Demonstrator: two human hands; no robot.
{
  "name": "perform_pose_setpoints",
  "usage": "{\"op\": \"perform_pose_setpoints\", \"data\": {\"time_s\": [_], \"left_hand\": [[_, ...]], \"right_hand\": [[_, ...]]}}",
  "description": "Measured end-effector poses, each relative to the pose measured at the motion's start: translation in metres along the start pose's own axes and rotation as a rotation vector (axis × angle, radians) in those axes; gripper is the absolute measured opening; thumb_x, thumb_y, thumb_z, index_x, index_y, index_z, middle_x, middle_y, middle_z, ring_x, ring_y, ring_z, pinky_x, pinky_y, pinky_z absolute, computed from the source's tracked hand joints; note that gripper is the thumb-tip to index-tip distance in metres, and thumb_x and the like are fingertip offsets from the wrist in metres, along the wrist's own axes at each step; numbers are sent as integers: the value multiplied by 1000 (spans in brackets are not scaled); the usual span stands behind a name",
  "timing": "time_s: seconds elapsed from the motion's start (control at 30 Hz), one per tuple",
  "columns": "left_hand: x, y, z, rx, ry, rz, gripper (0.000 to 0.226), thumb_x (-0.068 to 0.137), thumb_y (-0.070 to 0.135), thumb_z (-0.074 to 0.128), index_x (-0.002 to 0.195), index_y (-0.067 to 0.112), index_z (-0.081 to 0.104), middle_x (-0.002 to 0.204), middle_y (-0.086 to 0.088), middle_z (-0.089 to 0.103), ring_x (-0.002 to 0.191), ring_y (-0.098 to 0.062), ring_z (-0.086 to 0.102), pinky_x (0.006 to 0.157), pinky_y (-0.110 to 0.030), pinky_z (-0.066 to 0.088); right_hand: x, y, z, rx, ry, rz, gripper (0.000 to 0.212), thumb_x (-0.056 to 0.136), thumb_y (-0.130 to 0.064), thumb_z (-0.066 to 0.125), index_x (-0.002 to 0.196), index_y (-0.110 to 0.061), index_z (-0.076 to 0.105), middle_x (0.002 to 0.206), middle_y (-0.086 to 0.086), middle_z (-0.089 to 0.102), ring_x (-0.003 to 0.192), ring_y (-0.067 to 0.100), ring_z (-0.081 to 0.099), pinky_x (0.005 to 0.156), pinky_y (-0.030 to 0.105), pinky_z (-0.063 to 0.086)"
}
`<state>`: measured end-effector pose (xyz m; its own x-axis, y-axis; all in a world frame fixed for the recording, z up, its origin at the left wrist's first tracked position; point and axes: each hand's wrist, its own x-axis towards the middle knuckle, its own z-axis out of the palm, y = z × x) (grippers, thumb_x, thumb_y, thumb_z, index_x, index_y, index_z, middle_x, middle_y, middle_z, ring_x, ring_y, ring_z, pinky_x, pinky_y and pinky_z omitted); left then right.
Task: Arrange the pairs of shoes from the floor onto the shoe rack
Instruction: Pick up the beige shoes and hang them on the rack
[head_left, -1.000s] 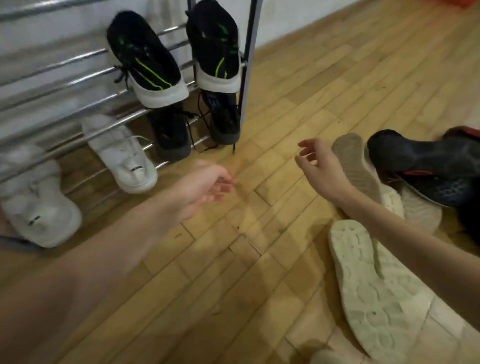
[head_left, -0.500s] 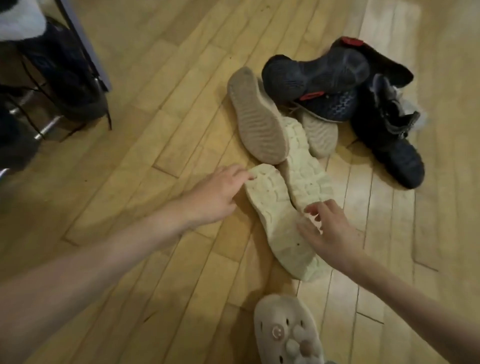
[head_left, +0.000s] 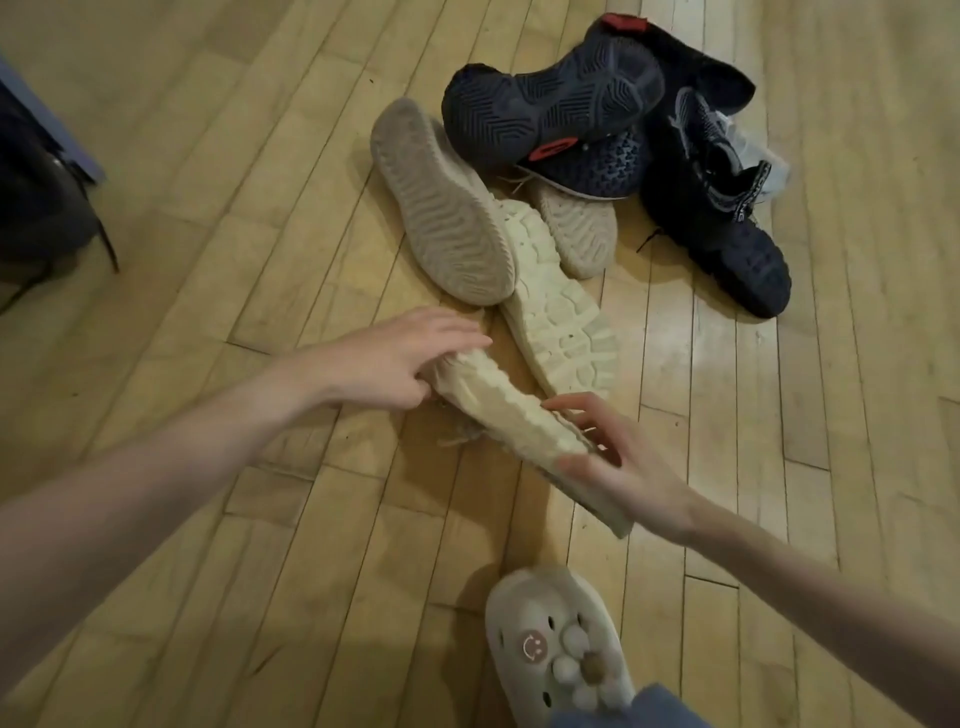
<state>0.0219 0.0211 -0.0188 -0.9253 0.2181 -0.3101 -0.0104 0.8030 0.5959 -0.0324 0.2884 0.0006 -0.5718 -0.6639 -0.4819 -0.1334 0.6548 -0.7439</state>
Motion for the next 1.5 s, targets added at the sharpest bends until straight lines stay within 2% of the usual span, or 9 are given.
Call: {"op": "perform_pose_setpoints", "data": {"time_s": [0.17,0.3,0.4,0.47,0.63,0.8,1.03,1.23,1.5], "left_hand": [[-40,-10,-18,-448,25,-137,40,81,15,71,116,29,60,113,12,62,99,4,58,86,-16,50],[-79,-30,-14,-648,117,-266,51,61,62,74,103,36,66,102,11,69,93,0,64,72,-20,53],[-99,-43,5,-910,260,-346,69,32,75,76,91,40,75,93,8,75,84,-3,69,66,-17,53],[-109,-46,20,-1051,338,-422,71,29,69,82,90,34,77,91,1,76,80,-8,71,60,-17,54],[-123,-46,46,-1139,525,-650,23,75,19,71,98,15,68,76,7,76,74,-8,69,59,-19,50],[-127,-39,53,-1156,594,-688,14,88,5,60,84,18,66,65,9,73,58,-1,68,51,-14,52],[-121,-35,48,-1228,672,-684,9,87,10,62,93,12,67,71,5,75,65,-4,70,58,-22,55],[-129,-41,47,-1307,798,-707,16,87,13,63,101,8,68,89,-3,76,83,-15,71,70,-32,54],[-163,-63,44,-1219,1046,-768,11,88,15,63,97,15,70,83,3,75,76,-11,71,59,-24,56]], "right_hand": [[15,-14,-13,794,-307,311,75,67,-71,61,113,-13,67,106,16,65,88,26,62,72,31,53],[35,-27,-4,1113,-7,310,62,91,-59,37,115,-7,62,105,18,69,98,32,62,84,39,50],[49,-34,-1,904,380,219,41,98,-34,41,112,-2,63,105,22,69,96,32,65,87,37,52],[58,-26,1,429,650,231,28,95,-21,50,116,-8,61,115,14,64,102,25,63,87,31,52],[74,4,12,-269,616,227,76,80,-46,65,143,-24,30,148,11,21,139,30,20,115,46,21],[90,11,3,-261,499,168,107,66,-48,80,147,-30,13,147,14,20,137,35,25,113,49,29],[65,6,29,226,641,42,86,70,-58,69,141,-51,20,132,-1,41,115,19,51,86,46,56],[30,9,58,279,634,-236,74,80,-56,61,145,-38,31,140,1,41,127,25,46,94,54,50],[26,-65,15,353,43,-172,55,75,-55,62,113,-15,67,101,5,73,88,24,70,66,27,53]]}}
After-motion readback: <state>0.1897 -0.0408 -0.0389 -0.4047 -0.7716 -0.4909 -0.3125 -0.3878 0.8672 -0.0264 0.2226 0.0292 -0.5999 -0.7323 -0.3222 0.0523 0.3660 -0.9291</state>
